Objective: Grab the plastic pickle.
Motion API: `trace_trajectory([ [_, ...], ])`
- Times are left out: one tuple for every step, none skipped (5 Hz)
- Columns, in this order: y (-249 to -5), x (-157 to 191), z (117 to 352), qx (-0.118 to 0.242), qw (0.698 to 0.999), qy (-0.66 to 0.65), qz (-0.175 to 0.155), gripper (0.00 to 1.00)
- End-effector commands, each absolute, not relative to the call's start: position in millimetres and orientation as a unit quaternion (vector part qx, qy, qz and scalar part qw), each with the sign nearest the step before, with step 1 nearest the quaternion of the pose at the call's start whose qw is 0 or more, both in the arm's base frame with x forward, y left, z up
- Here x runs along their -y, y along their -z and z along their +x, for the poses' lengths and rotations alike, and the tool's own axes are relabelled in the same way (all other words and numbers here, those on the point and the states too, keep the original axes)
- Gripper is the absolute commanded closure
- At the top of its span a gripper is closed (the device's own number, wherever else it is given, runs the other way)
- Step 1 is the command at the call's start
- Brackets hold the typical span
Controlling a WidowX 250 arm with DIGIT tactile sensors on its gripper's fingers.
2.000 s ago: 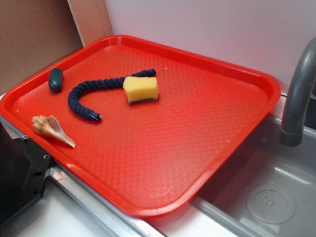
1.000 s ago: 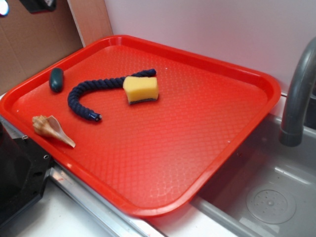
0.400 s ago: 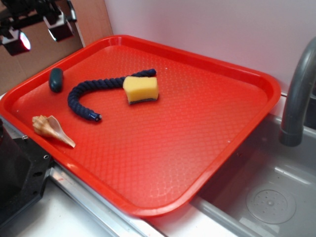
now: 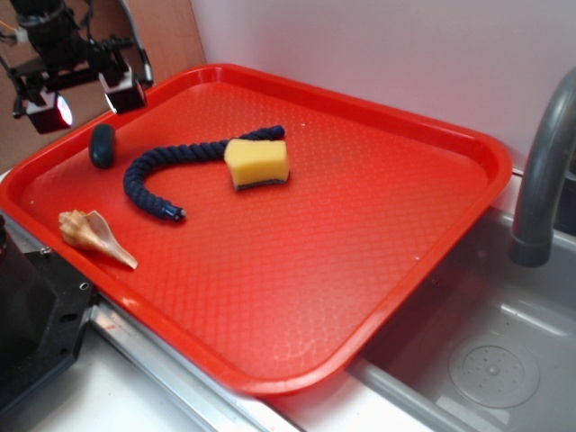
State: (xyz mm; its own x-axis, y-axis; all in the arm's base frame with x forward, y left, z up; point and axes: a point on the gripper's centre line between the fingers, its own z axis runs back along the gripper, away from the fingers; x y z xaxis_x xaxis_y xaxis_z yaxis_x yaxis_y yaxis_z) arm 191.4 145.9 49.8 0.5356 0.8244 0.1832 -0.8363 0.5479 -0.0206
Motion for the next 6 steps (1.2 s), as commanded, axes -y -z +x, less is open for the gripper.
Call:
trace_trajectory([
  [-22, -150, 191, 0.073, 0.887, -0.453, 0.059, 1.0],
  [-26, -143, 190, 0.066, 0.884, -0.46, 0.056, 1.0],
  [-54, -132, 195, 0.064, 0.892, -0.445, 0.046, 1.0],
  [-102, -118, 198, 0.084, 0.914, -0.395, 0.038, 1.0],
  [-149, -85, 199, 0.074, 0.942, -0.323, 0.058, 1.0],
  [-170, -53, 198, 0.066, 0.965, -0.25, 0.052, 1.0],
])
